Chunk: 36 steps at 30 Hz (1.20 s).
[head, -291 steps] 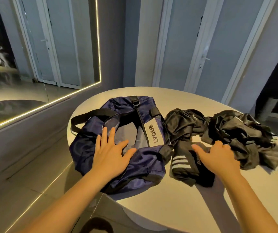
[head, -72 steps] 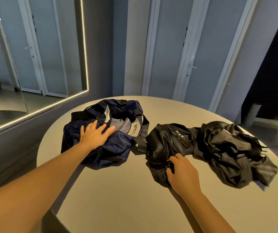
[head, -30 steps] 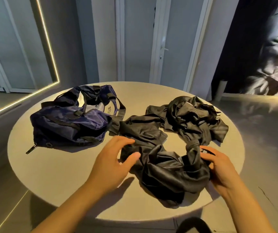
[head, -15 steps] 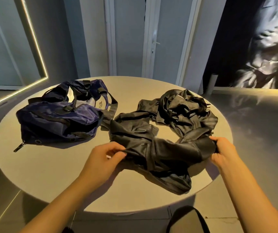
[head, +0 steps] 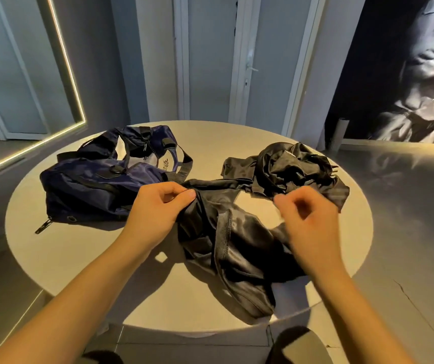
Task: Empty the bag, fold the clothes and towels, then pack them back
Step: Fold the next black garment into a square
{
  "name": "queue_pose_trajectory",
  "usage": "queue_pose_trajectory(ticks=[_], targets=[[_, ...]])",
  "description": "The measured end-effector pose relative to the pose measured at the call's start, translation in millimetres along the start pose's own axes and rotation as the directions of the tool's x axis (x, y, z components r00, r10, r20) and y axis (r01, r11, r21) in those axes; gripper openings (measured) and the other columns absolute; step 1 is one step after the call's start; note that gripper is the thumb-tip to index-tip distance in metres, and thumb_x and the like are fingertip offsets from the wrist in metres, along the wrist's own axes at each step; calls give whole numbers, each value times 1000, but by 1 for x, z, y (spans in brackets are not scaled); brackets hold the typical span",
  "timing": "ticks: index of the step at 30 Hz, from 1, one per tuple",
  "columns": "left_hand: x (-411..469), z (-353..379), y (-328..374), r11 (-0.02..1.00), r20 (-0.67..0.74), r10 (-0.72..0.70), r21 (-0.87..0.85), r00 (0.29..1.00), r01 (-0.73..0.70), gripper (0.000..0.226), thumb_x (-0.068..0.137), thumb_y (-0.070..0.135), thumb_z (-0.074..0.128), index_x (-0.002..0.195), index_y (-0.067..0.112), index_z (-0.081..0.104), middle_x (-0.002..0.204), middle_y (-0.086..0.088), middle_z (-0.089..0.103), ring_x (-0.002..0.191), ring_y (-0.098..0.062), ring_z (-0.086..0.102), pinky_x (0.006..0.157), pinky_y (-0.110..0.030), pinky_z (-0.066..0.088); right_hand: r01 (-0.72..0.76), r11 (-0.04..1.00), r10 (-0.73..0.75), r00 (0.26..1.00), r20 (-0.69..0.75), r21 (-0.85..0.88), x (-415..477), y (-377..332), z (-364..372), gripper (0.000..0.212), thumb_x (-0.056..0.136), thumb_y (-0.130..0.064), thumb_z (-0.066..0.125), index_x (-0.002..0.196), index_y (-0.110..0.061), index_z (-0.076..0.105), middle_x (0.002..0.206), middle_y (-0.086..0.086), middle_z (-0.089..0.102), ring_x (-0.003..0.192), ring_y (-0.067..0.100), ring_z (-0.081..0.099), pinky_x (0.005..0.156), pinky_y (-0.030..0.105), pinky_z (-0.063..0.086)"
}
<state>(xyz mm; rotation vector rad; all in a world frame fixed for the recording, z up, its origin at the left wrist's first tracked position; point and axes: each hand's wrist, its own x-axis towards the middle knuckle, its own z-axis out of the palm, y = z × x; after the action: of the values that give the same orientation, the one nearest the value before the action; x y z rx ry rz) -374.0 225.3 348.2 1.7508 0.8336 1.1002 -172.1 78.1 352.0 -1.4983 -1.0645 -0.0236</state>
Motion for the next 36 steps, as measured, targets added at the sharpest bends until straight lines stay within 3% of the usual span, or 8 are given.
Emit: queue_pose_trajectory(ticks=[6, 10, 15, 18, 22, 26, 32, 36], targets=[[7, 10, 16, 1000, -32, 11, -10, 999, -11, 19, 96, 21, 69, 82, 12, 77, 77, -7, 76, 80, -29, 74, 83, -54, 61, 141, 891, 44, 918, 393, -431, -26, -33, 36, 45, 86, -67, 60, 74, -25, 55, 67, -4, 58, 65, 11, 54, 60, 33, 47], [8, 7, 26, 999, 0, -1, -41, 1000, 1, 18, 96, 22, 69, 85, 13, 78, 80, -8, 76, 81, -27, 75, 83, -47, 61, 200, 777, 47, 927, 372, -597, -15, -30, 45, 36, 94, -60, 57, 82, -26, 53, 73, -5, 53, 69, 14, 52, 58, 31, 41], [12, -13, 33, 999, -47, 26, -33, 999, -28, 18, 98, 21, 66, 86, 14, 77, 79, -1, 75, 78, -15, 72, 71, -25, 59, -64, 985, 134, 863, 488, -158, 19, -19, 37, 24, 99, -25, 63, 80, -10, 66, 67, 0, 64, 62, 18, 61, 61, 34, 54], [26, -33, 36, 1000, -142, 22, 20, 990, -19, 17, 99, 25, 65, 91, 17, 77, 84, 3, 75, 84, -13, 72, 76, -27, 58, -433, 889, 274, 765, 584, 150, 54, -26, 22, 21, 101, -15, 59, 93, 2, 69, 77, 4, 68, 68, 14, 64, 66, 26, 57], [51, -54, 48, 996, -211, 85, 42, 974, -78, 19, 101, 28, 63, 91, 17, 74, 88, -4, 75, 90, -19, 70, 84, -37, 57, -632, 710, 367, 709, 602, 311, 106, -35, 12, 16, 98, -12, 58, 95, -7, 74, 92, 9, 69, 84, 22, 65, 83, 40, 57], [83, -62, 89, 959, -205, 265, 159, 942, -235, 20, 101, 26, 62, 90, 14, 73, 84, -1, 72, 80, -9, 66, 81, -31, 55, -577, 726, 372, 787, 493, 374, 150, -71, 13, 17, 101, -16, 56, 103, -5, 69, 86, 8, 69, 80, 22, 64, 84, 39, 57], [98, -69, 146, 841, -389, 536, 166, 750, -515, 21, 103, 22, 58, 87, 12, 65, 73, 6, 61, 69, 0, 54, 67, -17, 45, -199, 869, 10, 922, 387, 453, 180, -109, -10, 15, 97, -16, 55, 100, -2, 60, 93, 14, 53, 83, 26, 52, 75, 39, 48], [101, -65, 108, 871, -191, 472, 253, 861, -421, 23, 102, 22, 60, 85, 9, 69, 80, -10, 69, 73, -10, 61, 76, -34, 51, -228, 963, 161, 914, 372, 144, 174, -78, -1, 10, 93, -10, 58, 92, -2, 63, 84, 11, 49, 74, 24, 43, 64, 33, 40]])
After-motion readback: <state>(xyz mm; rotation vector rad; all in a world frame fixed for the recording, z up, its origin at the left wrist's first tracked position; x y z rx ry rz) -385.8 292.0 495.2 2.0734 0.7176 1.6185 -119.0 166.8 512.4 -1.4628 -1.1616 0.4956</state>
